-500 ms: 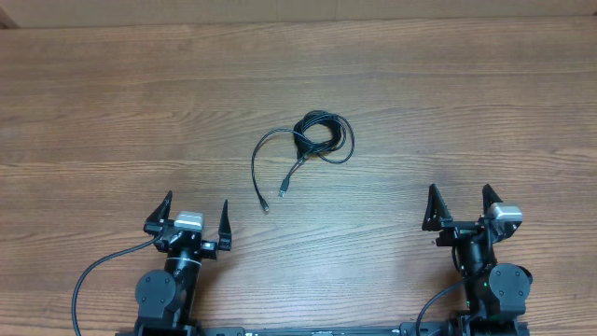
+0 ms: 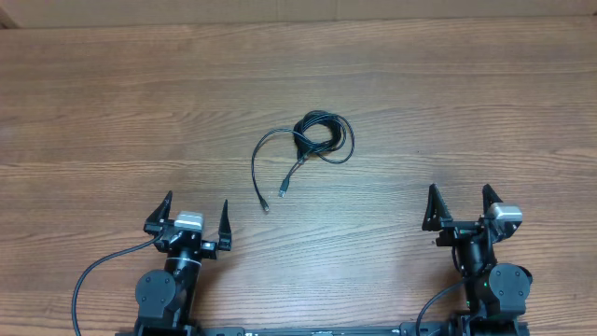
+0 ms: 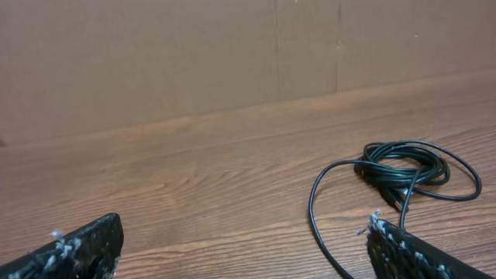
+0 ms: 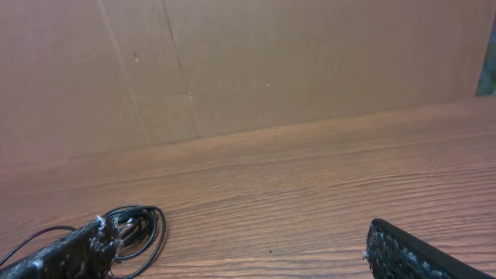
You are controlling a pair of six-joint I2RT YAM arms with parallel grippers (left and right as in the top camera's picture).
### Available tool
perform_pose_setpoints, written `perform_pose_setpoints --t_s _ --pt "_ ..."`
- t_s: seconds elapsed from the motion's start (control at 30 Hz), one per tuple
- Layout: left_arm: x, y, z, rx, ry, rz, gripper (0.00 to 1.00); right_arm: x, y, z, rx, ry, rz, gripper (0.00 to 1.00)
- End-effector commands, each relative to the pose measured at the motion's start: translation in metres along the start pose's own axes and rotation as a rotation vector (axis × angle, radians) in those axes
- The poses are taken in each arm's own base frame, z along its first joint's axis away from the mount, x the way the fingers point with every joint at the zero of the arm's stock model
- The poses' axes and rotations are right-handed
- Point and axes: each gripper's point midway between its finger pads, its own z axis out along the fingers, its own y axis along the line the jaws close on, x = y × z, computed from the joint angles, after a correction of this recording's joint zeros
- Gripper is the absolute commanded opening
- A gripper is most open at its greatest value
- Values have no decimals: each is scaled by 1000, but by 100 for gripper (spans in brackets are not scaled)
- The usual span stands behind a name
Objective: Untangle cables
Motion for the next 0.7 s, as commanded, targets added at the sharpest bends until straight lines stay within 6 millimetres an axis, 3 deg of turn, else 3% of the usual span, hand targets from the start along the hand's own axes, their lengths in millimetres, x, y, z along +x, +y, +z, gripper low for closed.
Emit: perform_pose_setpoints --t_s 0.0,0.67 --pt "3 -2 1 14 7 3 100 2 -1 0 0 -3 6 100" --pt "3 -2 1 14 7 3 99 2 -1 0 0 -3 6 100"
